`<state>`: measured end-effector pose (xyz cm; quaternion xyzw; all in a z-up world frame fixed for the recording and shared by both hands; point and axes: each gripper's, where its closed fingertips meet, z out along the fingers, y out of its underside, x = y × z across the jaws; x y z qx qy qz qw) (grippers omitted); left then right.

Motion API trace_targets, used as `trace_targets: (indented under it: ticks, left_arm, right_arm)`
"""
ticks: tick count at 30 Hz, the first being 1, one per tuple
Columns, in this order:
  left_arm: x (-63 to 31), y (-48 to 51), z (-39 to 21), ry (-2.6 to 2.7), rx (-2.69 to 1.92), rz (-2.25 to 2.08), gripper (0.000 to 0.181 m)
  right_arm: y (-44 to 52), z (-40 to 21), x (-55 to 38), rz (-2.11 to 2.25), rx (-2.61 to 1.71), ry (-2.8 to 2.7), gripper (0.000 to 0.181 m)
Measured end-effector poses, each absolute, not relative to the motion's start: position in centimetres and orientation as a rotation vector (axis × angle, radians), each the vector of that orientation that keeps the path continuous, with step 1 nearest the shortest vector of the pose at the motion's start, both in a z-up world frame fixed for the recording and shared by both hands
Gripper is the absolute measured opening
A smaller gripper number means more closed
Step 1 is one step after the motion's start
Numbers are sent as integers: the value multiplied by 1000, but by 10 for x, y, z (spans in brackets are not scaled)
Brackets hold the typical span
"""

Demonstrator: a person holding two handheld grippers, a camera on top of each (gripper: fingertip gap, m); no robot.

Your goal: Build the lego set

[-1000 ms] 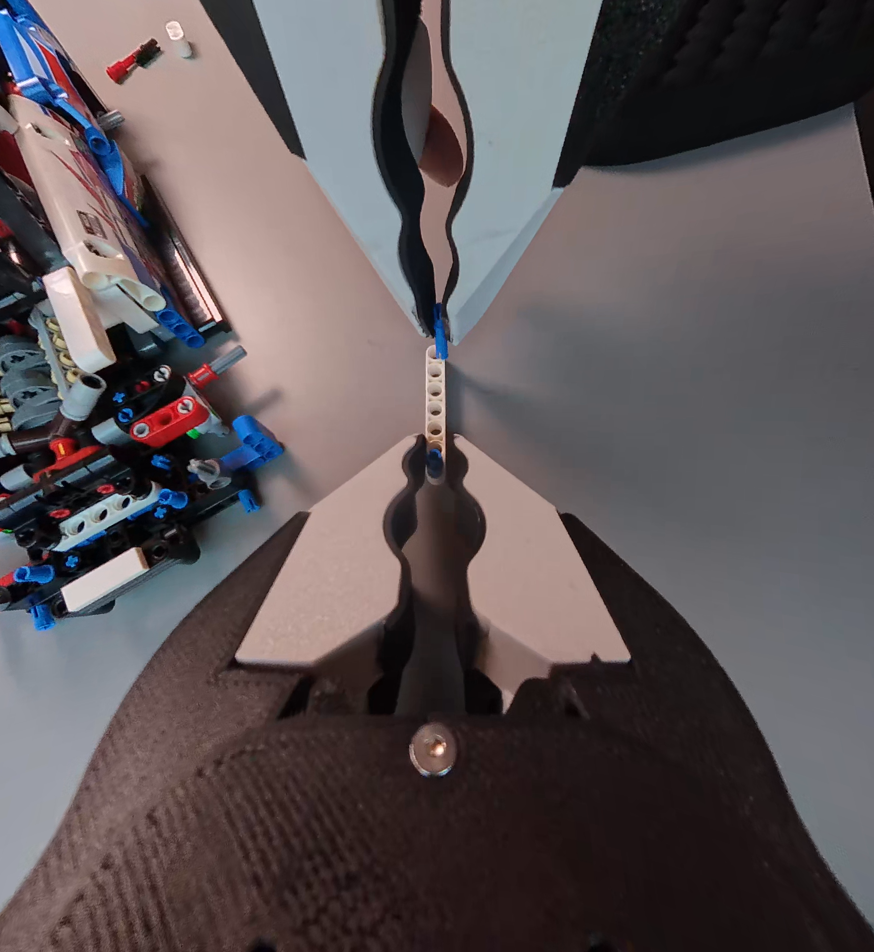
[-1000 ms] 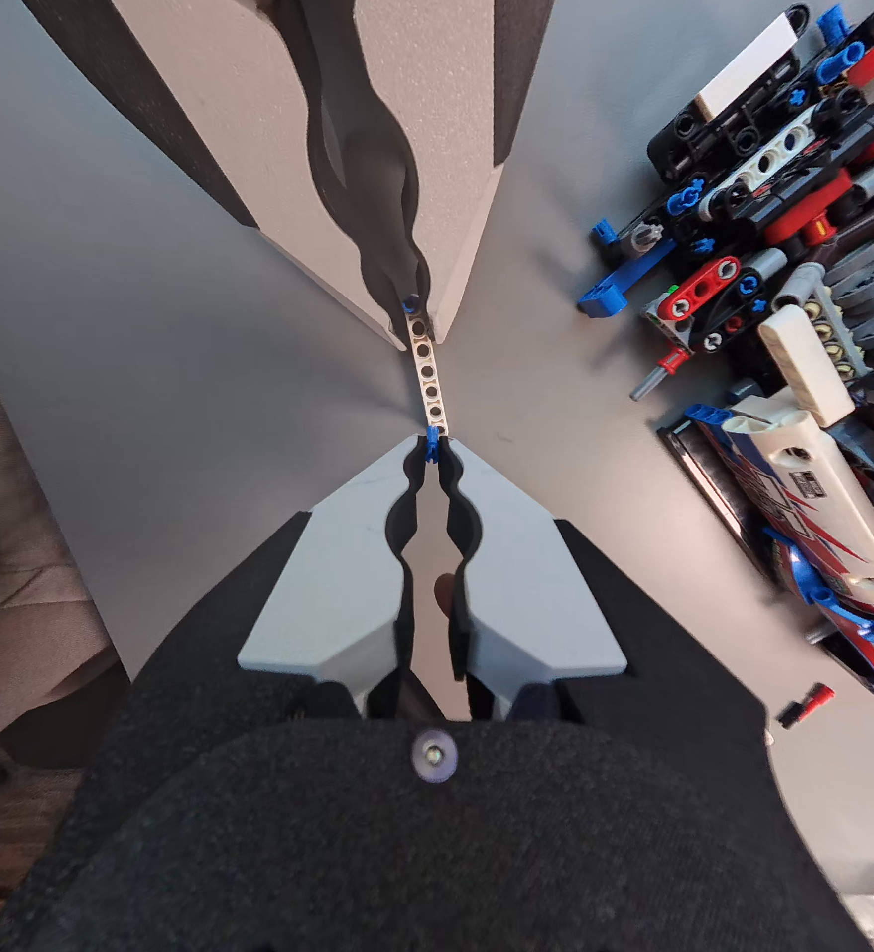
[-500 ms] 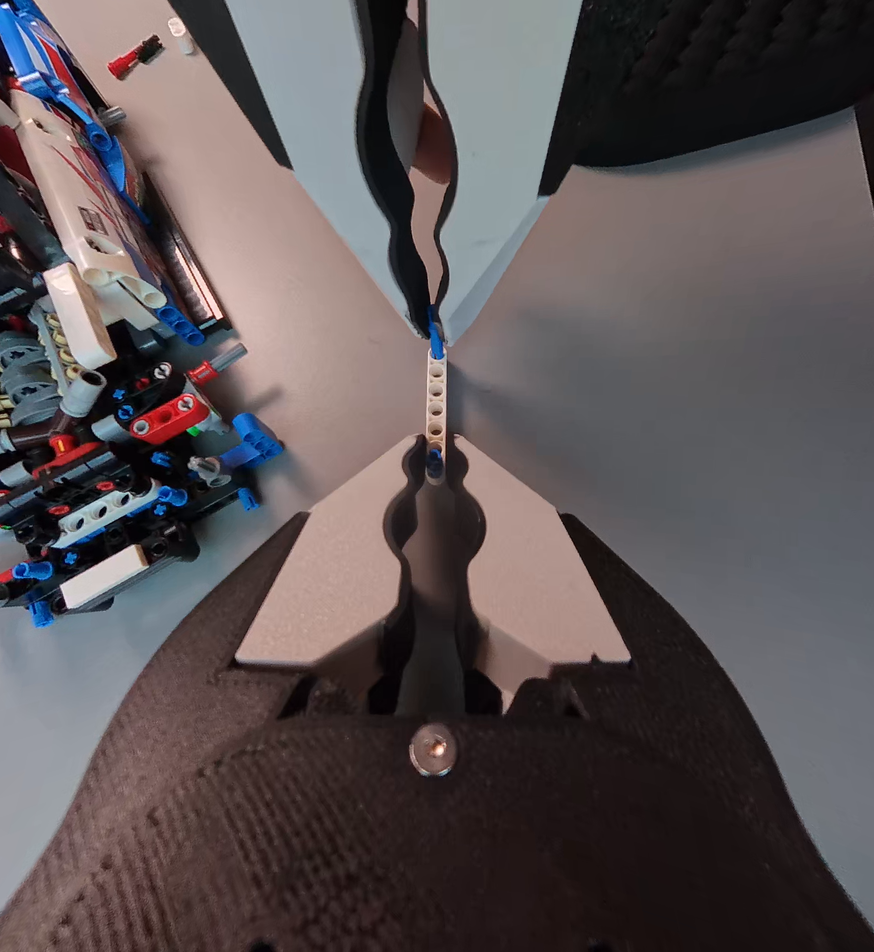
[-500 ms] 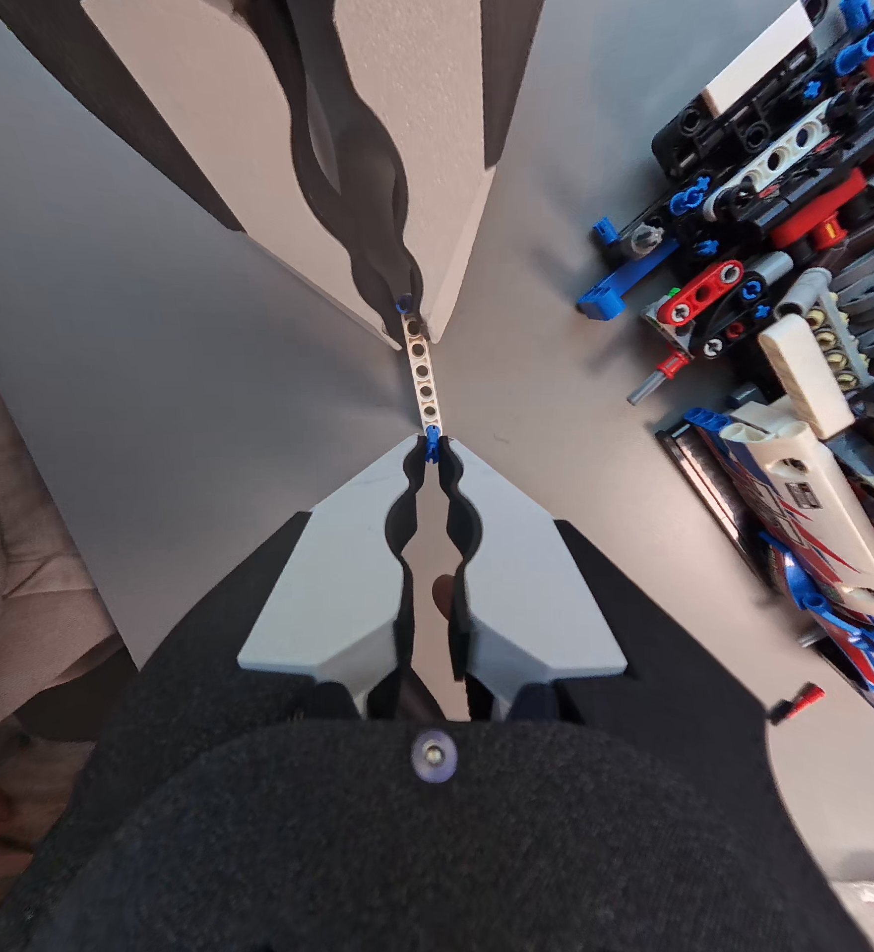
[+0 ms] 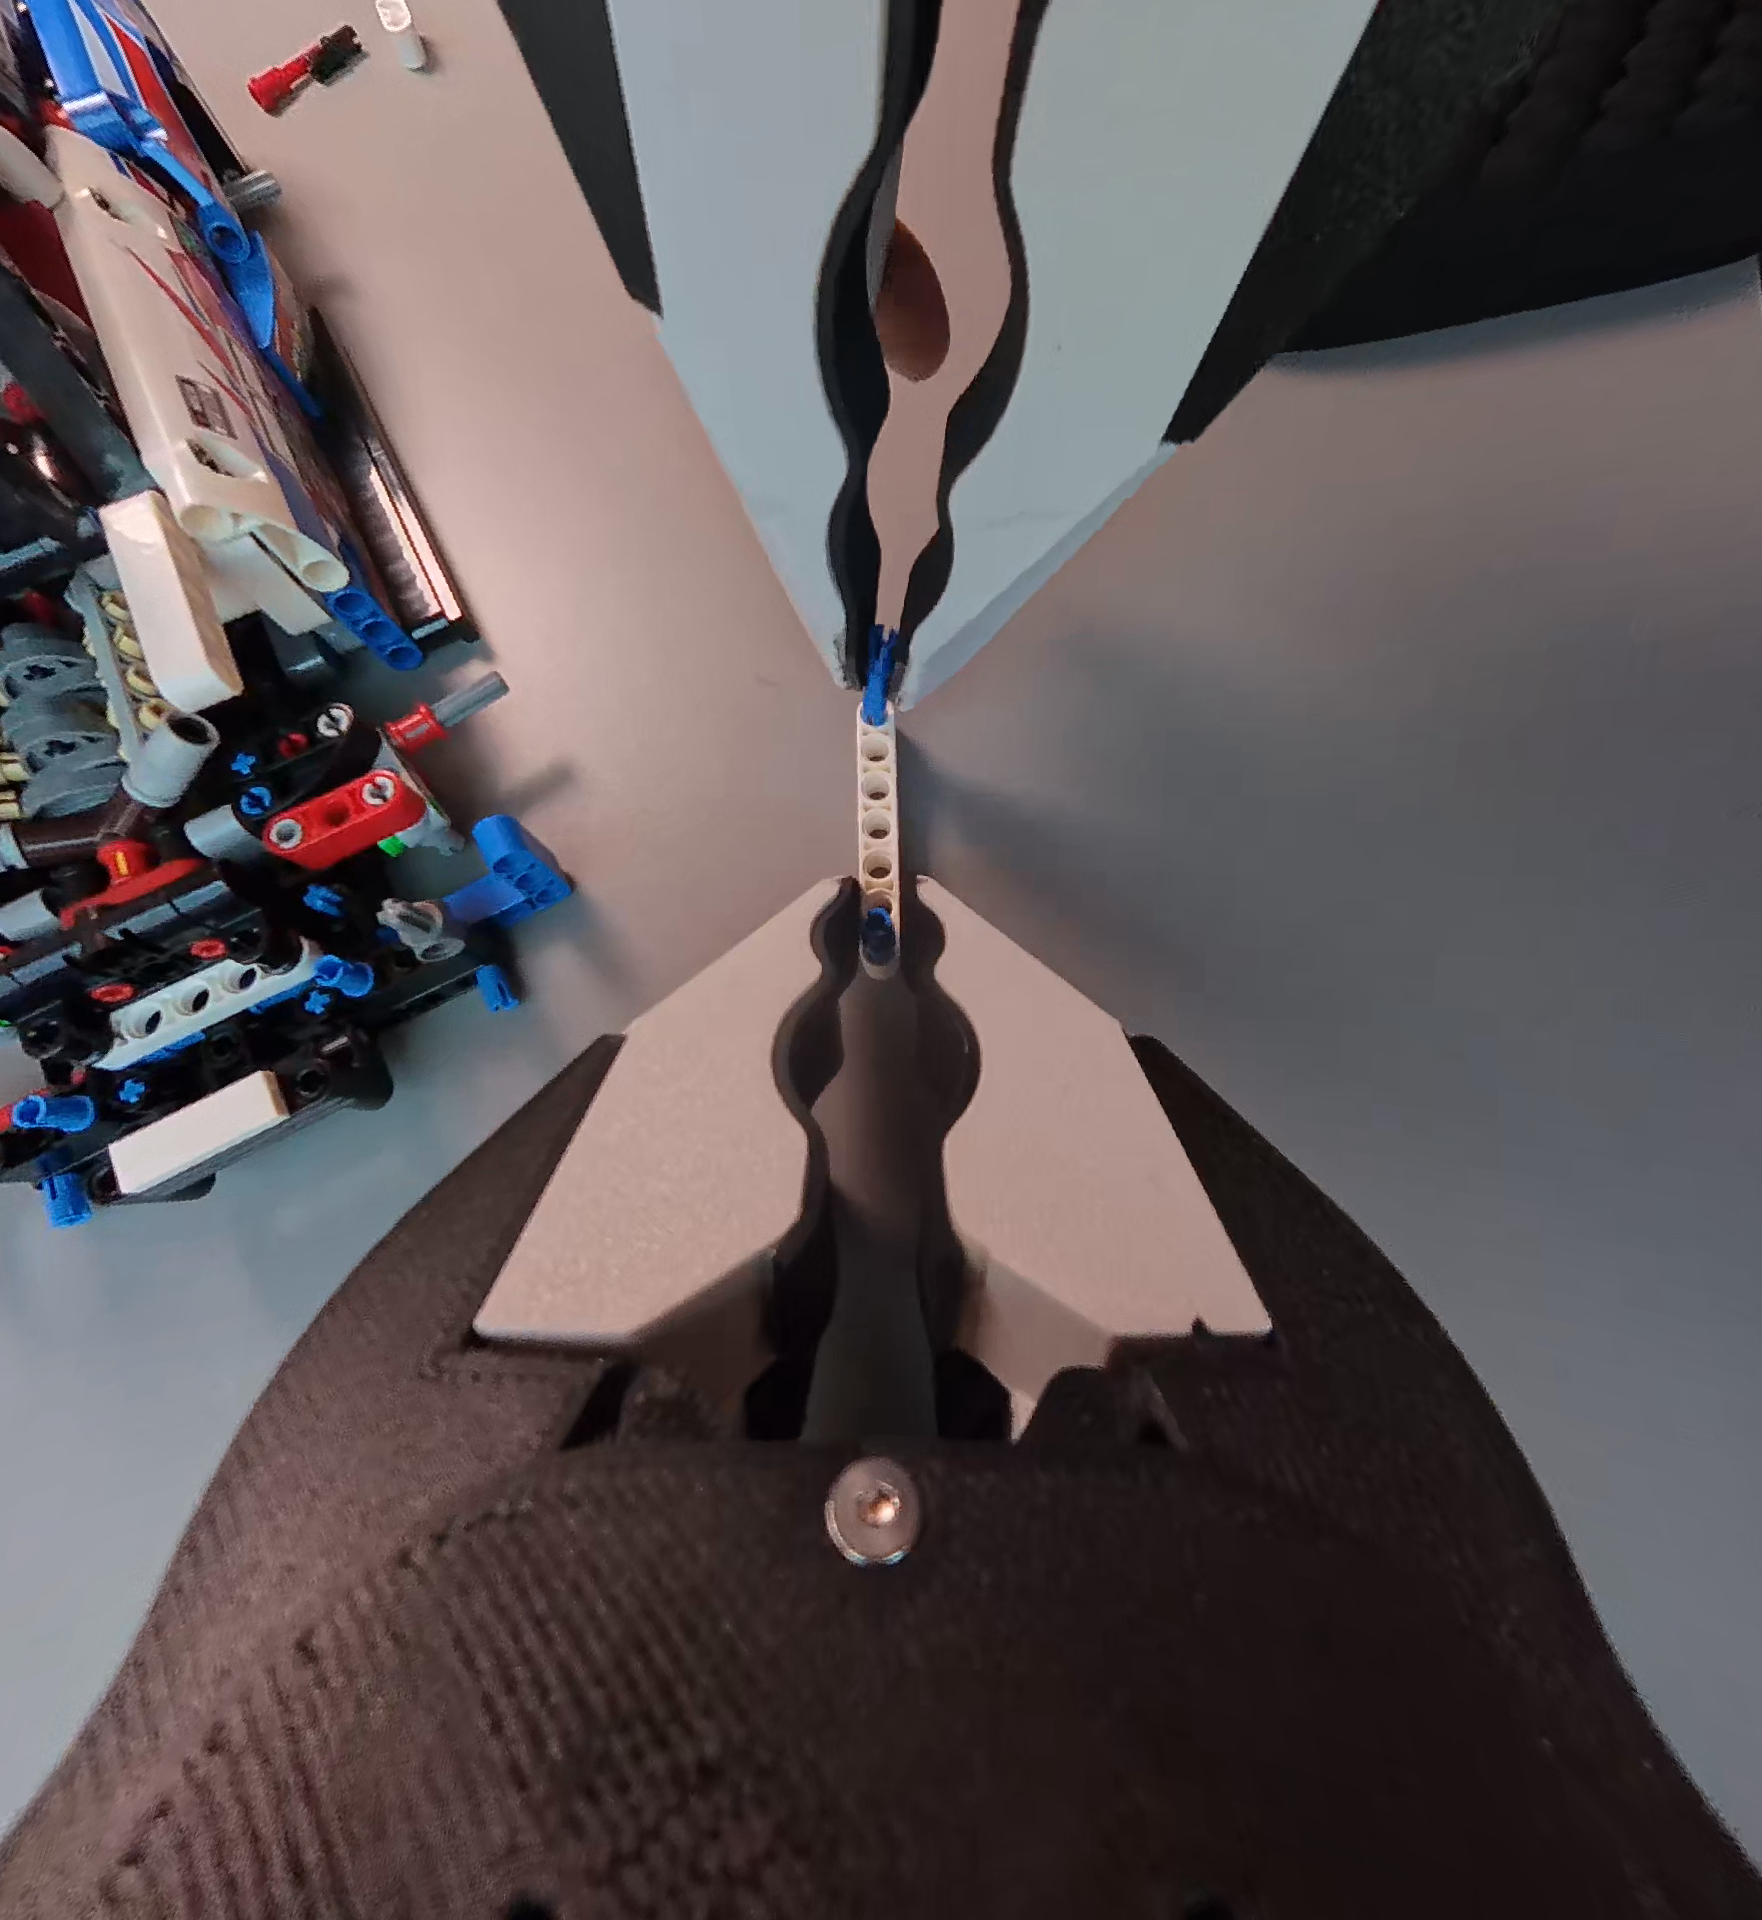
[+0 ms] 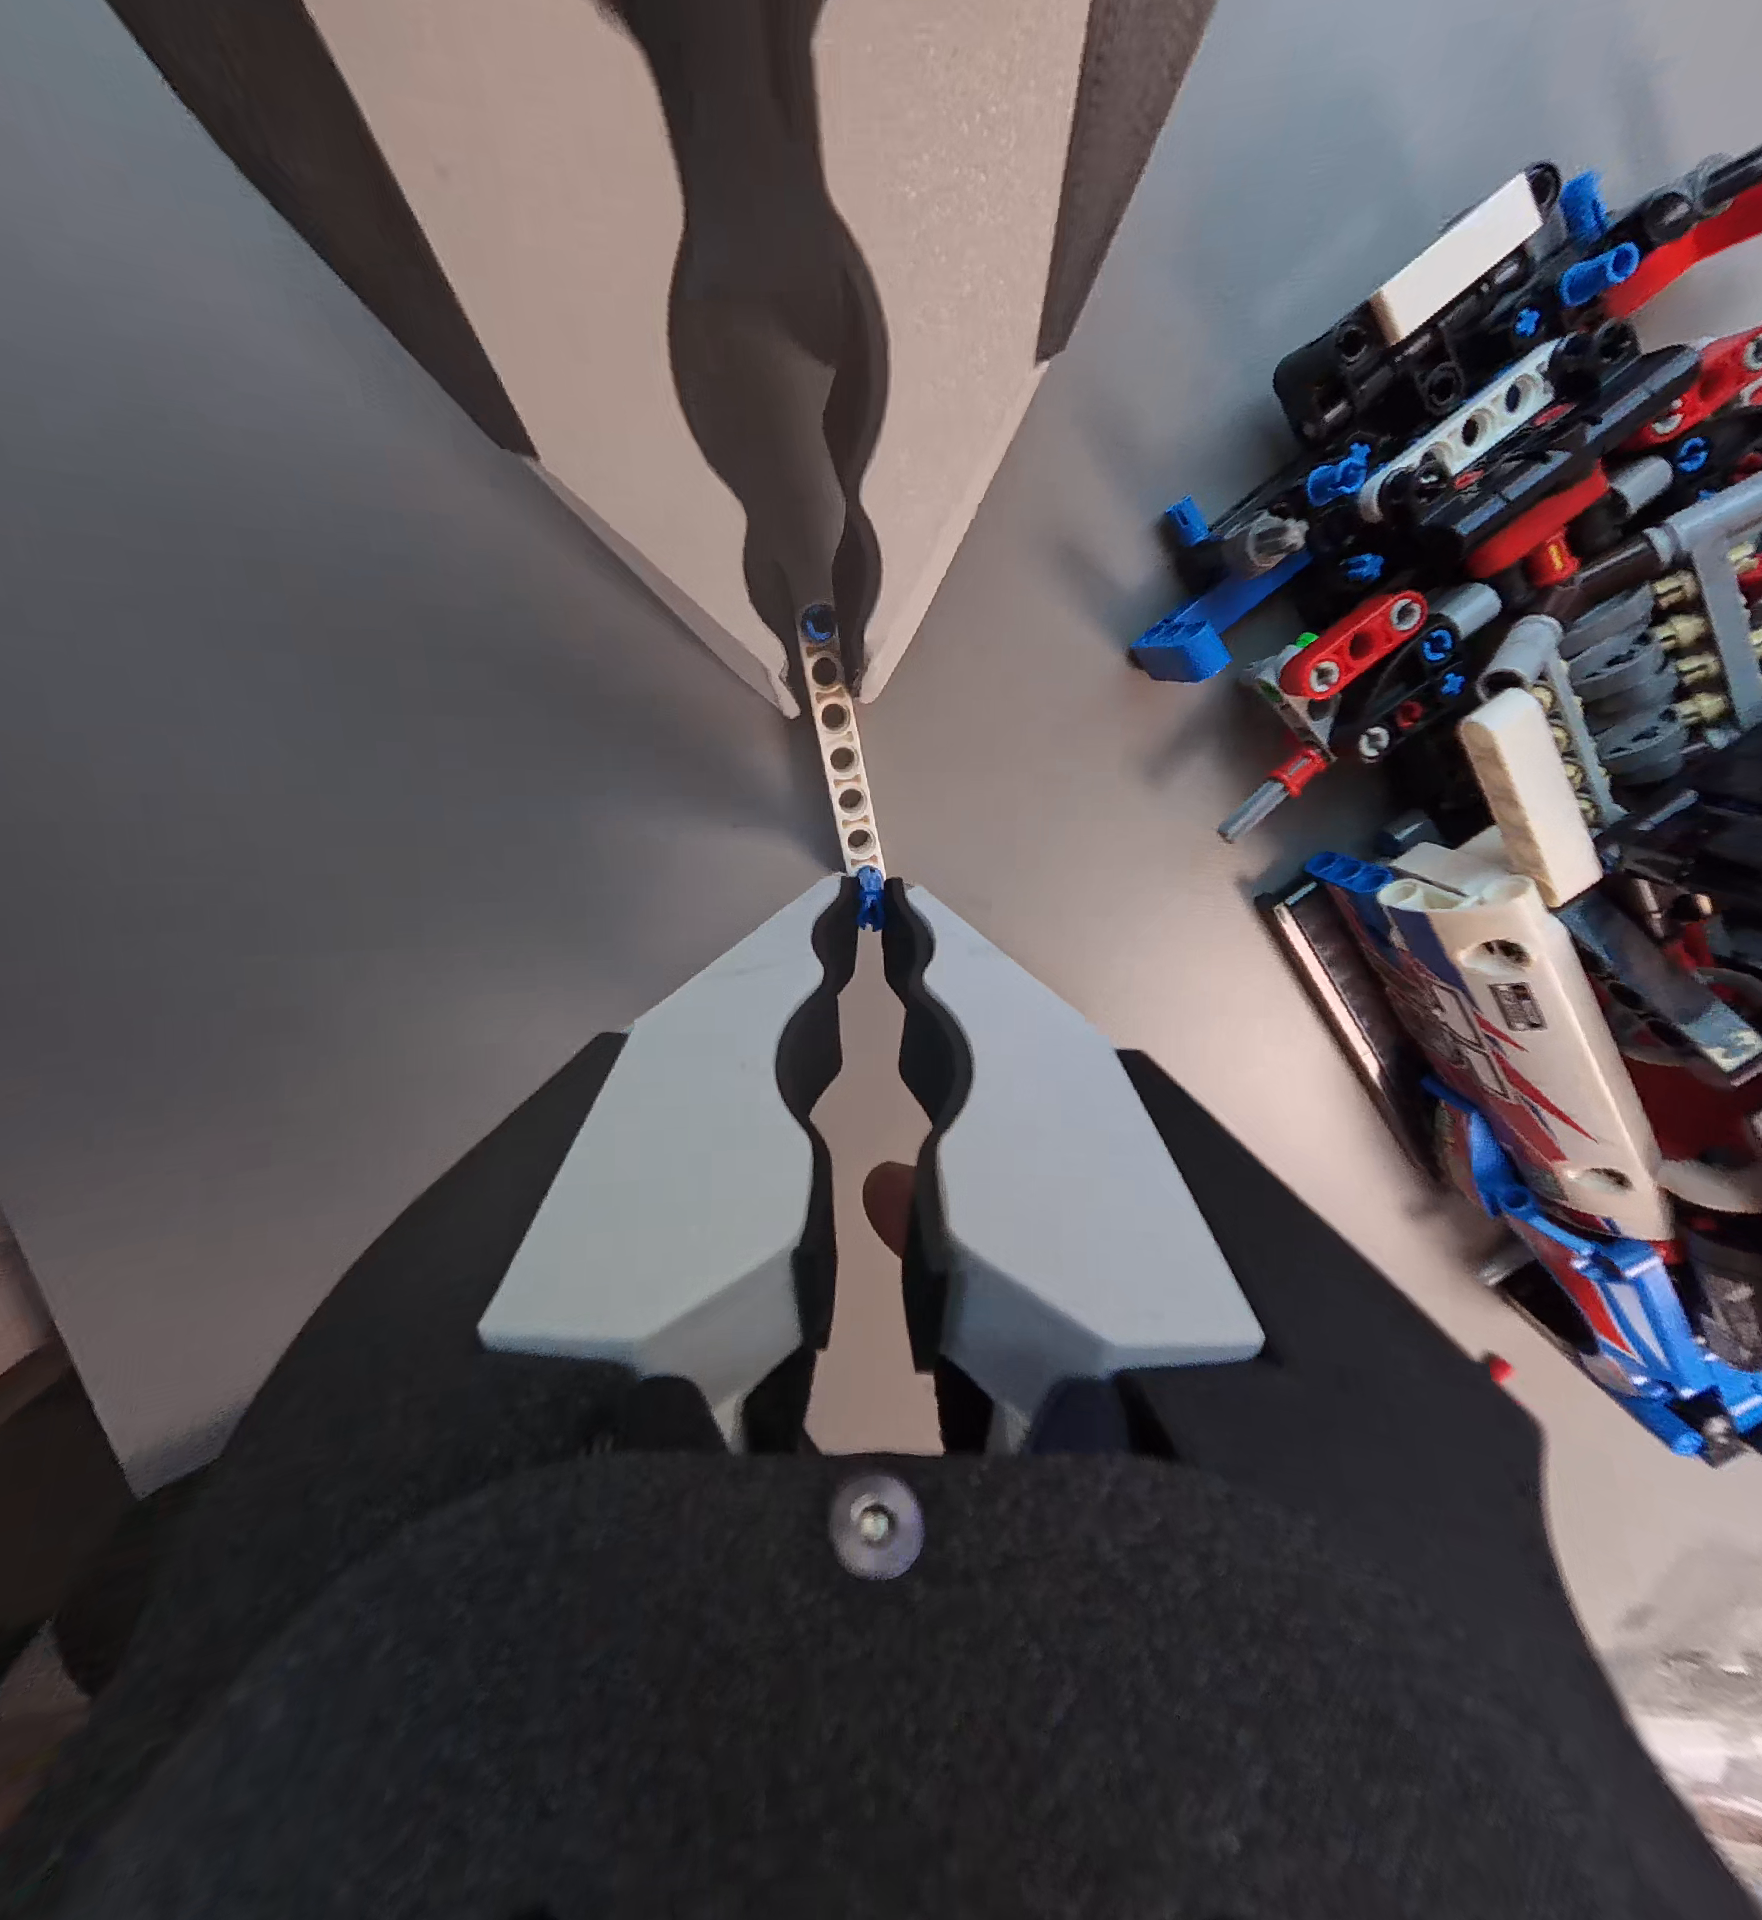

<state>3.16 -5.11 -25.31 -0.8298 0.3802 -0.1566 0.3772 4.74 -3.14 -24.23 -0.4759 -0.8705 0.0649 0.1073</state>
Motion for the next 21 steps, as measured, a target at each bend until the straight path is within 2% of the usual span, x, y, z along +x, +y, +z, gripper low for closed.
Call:
trace_targets:
  ticks: [13, 17, 21]
  left_arm:
    - [32, -52, -252, 960, -2123, -402, 5]
    - [34, -53, -253, 976, -2119, -382, 6]
    - [27, -51, -252, 942, -2119, -400, 6]
  right_arm:
    - [-32, -243, 47, 230, -1440, -2587, 3]
    - [-33, -250, 49, 411, -1647, -2605, 2]
    - [-31, -250, 42, 421, -1585, -2583, 3]
